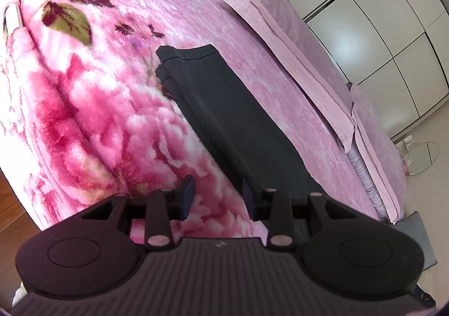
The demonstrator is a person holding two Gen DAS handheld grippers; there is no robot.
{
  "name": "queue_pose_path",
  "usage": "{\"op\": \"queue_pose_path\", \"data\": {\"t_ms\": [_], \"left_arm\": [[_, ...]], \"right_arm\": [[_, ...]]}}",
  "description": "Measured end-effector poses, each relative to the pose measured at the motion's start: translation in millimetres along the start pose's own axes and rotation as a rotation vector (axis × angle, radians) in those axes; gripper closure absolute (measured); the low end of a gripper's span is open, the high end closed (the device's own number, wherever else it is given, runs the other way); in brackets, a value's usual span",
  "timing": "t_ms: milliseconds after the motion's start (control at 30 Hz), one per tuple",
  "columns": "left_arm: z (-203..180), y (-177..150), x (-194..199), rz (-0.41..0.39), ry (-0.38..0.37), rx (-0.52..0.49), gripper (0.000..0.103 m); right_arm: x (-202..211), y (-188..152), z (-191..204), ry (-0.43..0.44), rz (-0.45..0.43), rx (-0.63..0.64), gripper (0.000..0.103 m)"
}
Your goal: Fold clothes
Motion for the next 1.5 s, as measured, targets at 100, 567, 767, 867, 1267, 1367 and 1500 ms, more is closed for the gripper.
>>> {"op": "queue_pose_path", "data": {"t_ms": [100, 567, 767, 867, 1267, 1367, 1500], "left_arm": [[0.1, 0.3, 0.0, 0.004, -0.011, 0.009, 0.072], [14.2, 28.5, -19.1, -0.027, -0.086, 0.199, 0.066], [13.9, 37.8, -29.8, -0.084, -0.072, 0.199, 0.066], [10.4, 39.8, -34.1, -0.112, -0.053, 0.178, 0.066], [-0.1, 36.6, -38.4, -0.157, -0.022, 0.091, 0.059], [-1.8, 34.7, -37.9, -0.16, -0.022, 0.079, 0.056], [-4.5, 33.5, -38.8, -0.169, -0.009, 0.058, 0.058]], "right_arm": [[-2.5, 1.5, -5.1, 0.008, -0.012, -0.017, 0.089], [-9.9, -14.7, 15.2, -0.202, -0.039, 0.188, 0.096], [-2.0, -17.2, 37.9, -0.213, -0.049, 0.266, 0.093], [0.9, -19.4, 50.3, -0.283, -0.04, 0.344, 0.093], [-28.5, -8.4, 42.5, -0.583, -0.084, 0.662, 0.092], [-40.0, -25.3, 48.4, -0.653, -0.106, 0.79, 0.092], [-53.6, -46.6, 57.0, -0.72, -0.137, 0.945, 0.092]]}}
Point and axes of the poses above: each gripper's, at about its wrist camera, not at the fingertips, and x roughly against the way its jaws point, z to its left, y to its top, the point moved 5 cm from there along -x, roughly the way its jaws point, and after that the axes turned 14 degrees about z, right-handed, at the moved point
